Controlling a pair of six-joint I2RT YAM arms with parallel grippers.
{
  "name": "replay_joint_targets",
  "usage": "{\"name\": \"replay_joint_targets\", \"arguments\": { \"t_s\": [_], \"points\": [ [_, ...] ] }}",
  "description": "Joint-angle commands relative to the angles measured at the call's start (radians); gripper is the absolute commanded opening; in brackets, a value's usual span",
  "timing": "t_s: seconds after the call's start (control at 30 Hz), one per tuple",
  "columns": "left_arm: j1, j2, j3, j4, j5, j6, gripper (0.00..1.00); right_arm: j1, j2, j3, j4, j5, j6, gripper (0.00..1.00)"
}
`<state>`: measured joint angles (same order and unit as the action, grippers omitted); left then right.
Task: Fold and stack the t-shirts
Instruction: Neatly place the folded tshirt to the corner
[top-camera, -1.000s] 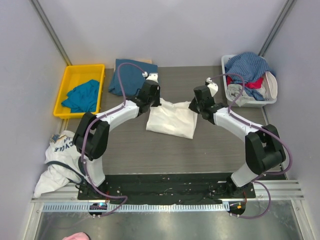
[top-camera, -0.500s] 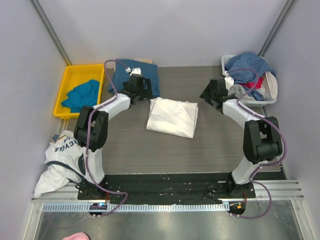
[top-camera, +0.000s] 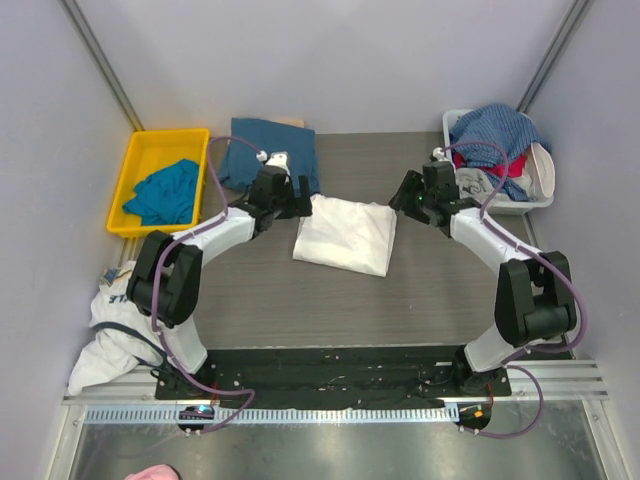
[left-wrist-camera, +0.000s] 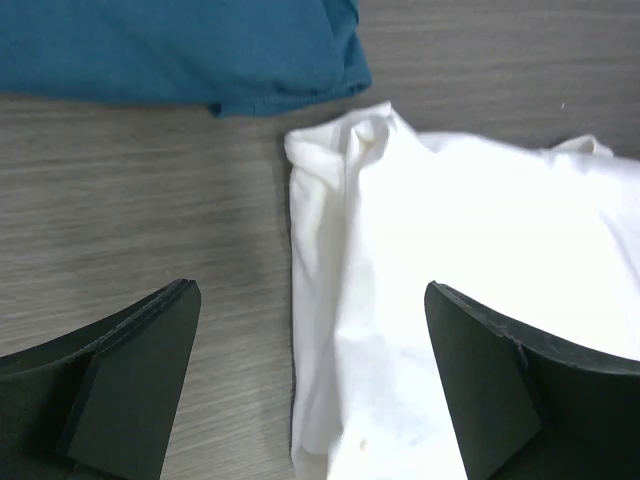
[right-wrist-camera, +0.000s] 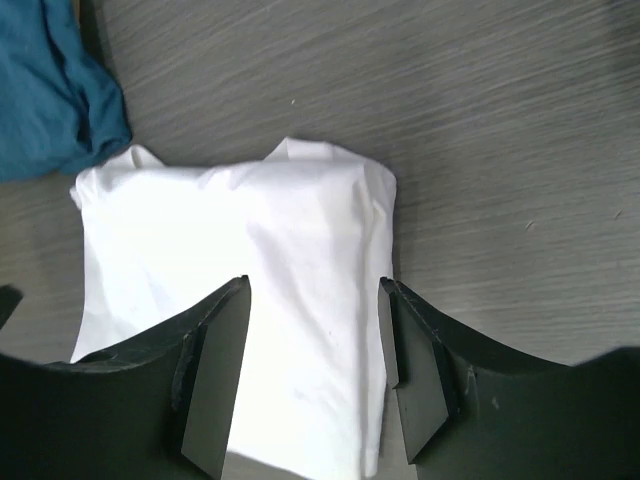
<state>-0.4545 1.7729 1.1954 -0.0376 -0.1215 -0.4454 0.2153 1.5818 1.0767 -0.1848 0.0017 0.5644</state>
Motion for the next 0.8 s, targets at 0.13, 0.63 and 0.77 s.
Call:
{"name": "replay_joint_targets", "arguments": {
  "t_s": [0.13, 0.63, 0.77],
  "points": [
    [-0.009, 0.011, -0.016, 0.108, 0.144, -0.009, 1.00, 0.002, -0.105, -0.083, -0.018, -0.137, -0.055, 0.61],
    [-0.001, 0.195, 0.009, 0.151, 0.220, 0.045, 1.00, 0.002, -0.117, -0.129, -0.027, -0.177, -0.084, 0.63],
    [0.014, 0.246, 0.029, 0.153, 0.270, 0.045, 1.00, 0.002, -0.112, -0.112, -0.031, -0.177, -0.093, 0.63]
  ]
}}
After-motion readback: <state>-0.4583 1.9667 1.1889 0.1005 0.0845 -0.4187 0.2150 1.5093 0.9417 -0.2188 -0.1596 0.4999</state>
